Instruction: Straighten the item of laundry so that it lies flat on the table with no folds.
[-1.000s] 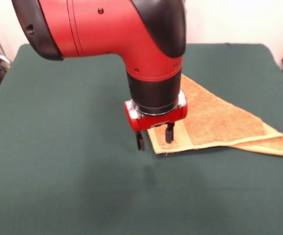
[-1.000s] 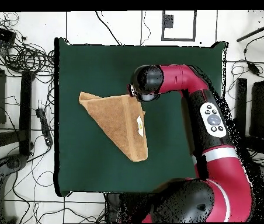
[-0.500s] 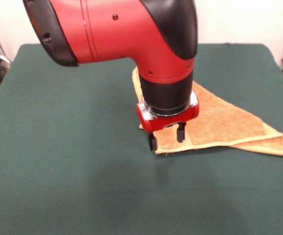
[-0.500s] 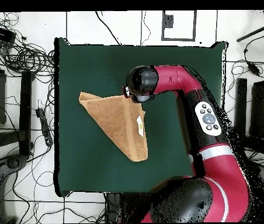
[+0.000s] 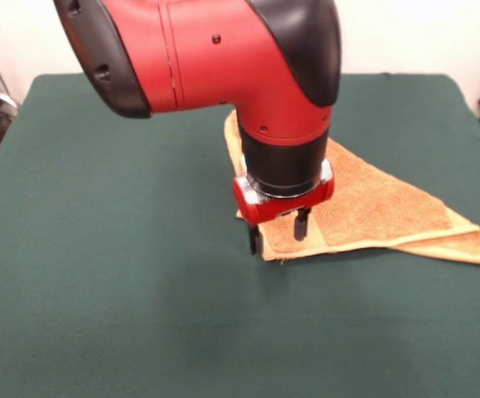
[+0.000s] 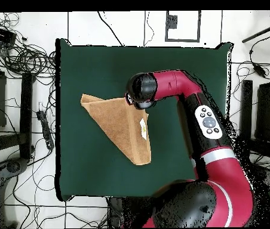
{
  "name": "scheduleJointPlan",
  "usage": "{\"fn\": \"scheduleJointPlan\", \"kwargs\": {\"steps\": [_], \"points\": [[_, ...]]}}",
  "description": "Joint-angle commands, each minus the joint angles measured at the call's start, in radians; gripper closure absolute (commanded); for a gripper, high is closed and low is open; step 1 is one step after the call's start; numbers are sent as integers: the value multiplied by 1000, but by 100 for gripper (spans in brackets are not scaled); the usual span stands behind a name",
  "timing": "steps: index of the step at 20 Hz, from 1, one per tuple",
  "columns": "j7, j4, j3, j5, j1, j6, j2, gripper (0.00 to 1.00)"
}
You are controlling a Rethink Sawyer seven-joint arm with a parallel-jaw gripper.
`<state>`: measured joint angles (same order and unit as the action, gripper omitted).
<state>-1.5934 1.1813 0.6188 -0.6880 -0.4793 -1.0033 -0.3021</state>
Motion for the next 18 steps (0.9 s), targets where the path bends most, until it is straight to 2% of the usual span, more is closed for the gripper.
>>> {"fn": "scheduleJointPlan", "kwargs": {"steps": [1,12,18], "points": [[342,93,59,-87,51,74,-47,0],[275,114,57,-134,54,125,-58,0],[233,110,53,-126,49,143,-44,0]]}}
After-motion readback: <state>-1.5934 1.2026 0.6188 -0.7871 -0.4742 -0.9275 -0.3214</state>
